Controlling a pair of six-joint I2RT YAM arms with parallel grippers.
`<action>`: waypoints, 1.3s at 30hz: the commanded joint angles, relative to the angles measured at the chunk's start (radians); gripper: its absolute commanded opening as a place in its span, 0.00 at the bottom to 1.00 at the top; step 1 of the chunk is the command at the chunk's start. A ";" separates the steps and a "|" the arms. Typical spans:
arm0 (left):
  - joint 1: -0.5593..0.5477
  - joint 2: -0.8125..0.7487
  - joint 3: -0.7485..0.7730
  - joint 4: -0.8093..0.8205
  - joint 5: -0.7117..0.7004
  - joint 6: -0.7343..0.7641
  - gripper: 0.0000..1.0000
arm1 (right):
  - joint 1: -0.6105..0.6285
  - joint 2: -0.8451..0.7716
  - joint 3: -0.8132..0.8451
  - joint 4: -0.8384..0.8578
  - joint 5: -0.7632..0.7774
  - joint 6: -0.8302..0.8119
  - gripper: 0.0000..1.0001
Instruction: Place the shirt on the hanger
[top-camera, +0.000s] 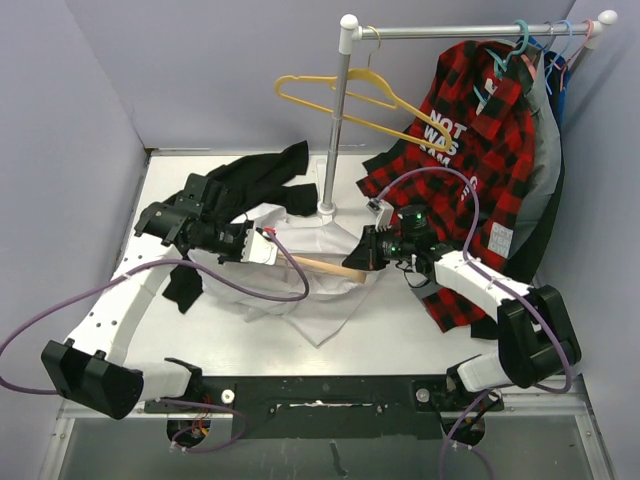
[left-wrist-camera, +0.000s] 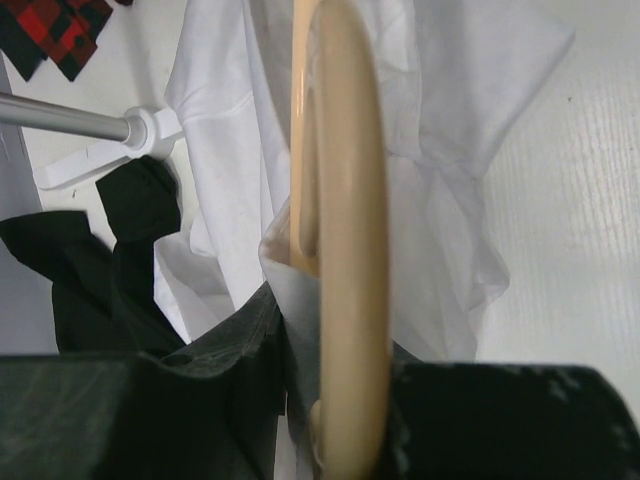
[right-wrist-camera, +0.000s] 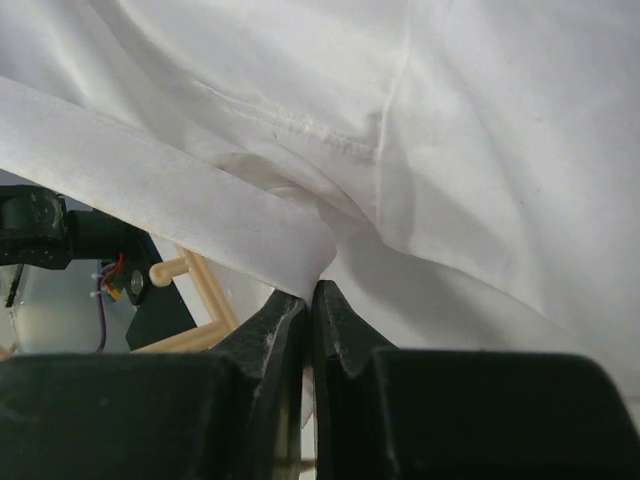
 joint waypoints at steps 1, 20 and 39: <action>0.038 -0.025 0.073 -0.044 -0.284 -0.087 0.00 | -0.072 -0.018 -0.020 -0.182 0.367 -0.097 0.00; 0.159 -0.087 0.034 -0.329 -0.052 0.008 0.00 | -0.002 -0.100 0.006 -0.345 0.714 -0.165 0.00; 0.385 0.135 0.194 -0.413 -0.291 0.182 0.00 | 0.070 -0.072 0.029 -0.415 0.888 -0.188 0.00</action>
